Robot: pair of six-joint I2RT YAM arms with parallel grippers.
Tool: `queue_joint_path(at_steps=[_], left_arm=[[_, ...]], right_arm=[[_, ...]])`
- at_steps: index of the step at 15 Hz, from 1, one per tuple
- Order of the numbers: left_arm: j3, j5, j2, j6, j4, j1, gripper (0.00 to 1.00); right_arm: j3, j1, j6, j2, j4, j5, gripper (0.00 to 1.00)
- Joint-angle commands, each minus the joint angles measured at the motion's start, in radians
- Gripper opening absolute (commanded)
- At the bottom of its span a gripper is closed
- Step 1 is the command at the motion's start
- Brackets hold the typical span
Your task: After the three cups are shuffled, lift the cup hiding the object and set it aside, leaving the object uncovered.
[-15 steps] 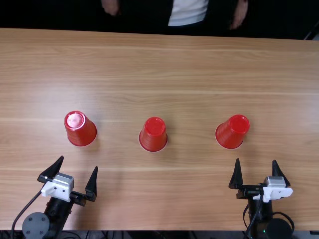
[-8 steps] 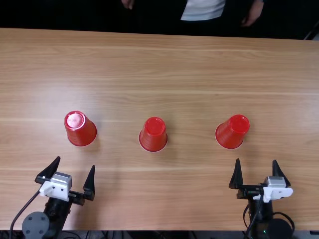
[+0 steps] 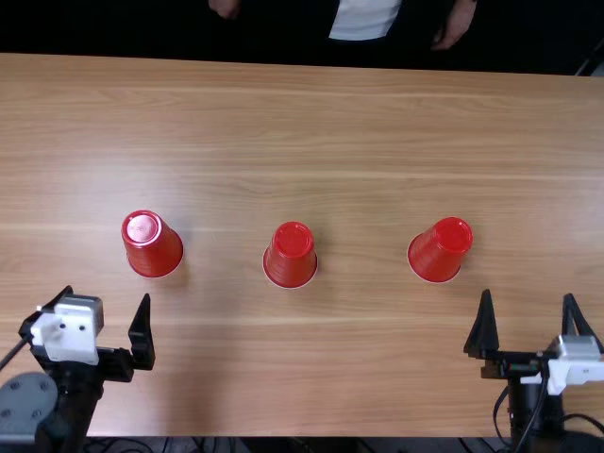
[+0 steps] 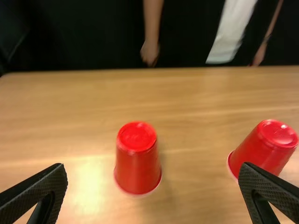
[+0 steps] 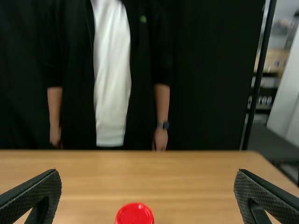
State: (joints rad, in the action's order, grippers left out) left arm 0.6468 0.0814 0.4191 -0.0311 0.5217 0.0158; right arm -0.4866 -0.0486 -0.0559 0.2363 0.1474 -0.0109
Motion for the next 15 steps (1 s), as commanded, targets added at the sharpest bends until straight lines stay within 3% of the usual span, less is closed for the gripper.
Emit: queue_joint_path(at_steps=[1,10,15], left_arm=[[0.114,-0.069,0.092,-0.008,0.067,-0.005,1.00],[0.760,-0.076,0.584,0.000,0.644,-0.008,1.00],[0.875,-0.076,0.745,0.002,0.807,-0.011,1.00]], right_arm=[[-0.132,-0.014,-0.003,0.097,0.073,0.002,1.00],[-0.780,-0.013,0.004,0.655,0.791,-0.015,1.00],[-0.935,-0.008,0.003,0.867,0.962,-0.017,1.00]])
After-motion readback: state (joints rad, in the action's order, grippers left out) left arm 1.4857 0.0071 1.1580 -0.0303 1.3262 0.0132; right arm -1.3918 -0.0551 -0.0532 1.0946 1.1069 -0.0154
